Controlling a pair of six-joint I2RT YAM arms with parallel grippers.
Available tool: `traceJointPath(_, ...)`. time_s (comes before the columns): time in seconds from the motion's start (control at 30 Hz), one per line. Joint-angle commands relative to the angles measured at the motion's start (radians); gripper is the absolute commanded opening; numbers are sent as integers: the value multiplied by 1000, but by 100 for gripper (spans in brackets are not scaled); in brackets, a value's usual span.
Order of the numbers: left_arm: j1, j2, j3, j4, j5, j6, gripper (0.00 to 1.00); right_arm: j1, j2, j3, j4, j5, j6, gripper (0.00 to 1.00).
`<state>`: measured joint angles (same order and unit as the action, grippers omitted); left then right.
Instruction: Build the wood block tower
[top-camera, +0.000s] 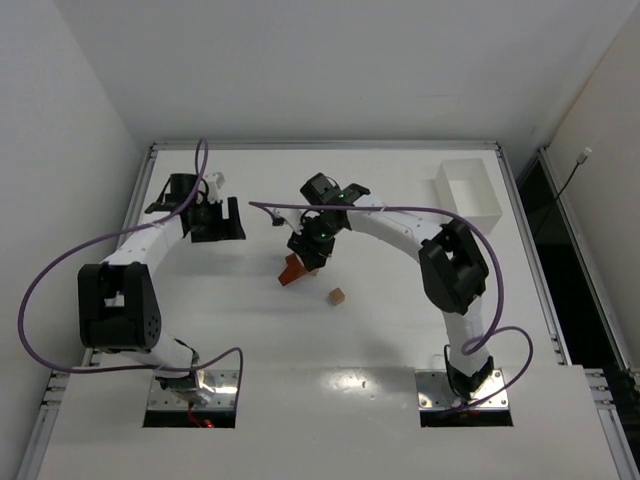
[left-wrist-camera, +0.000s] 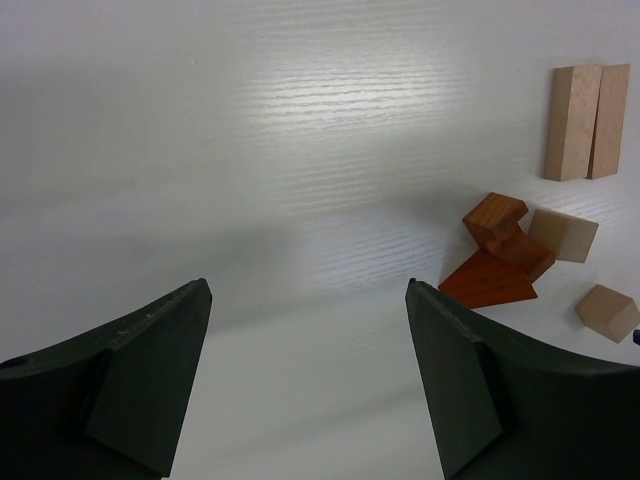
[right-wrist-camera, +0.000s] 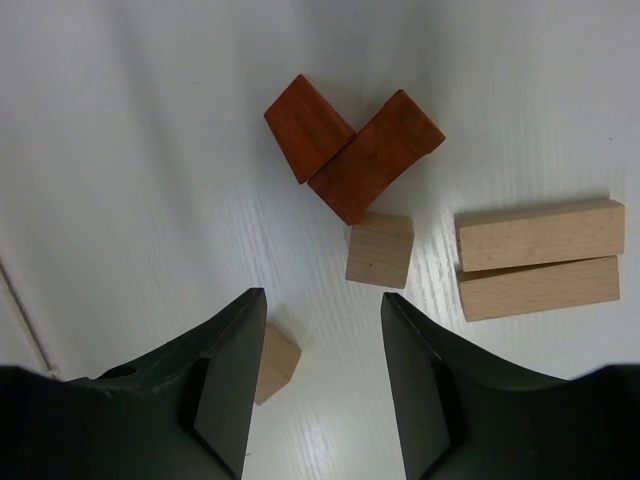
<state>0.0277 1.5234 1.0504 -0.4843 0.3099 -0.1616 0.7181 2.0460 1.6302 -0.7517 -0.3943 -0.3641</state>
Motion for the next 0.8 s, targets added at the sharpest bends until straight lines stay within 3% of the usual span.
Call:
traceJointPath(0.0,9,23,48,16,20,-1,76,11,16,-3,58,47,49,47)
traceJointPath(0.77,9,75,88,6,38,-1,76,1,125,25,77,121,30,47)
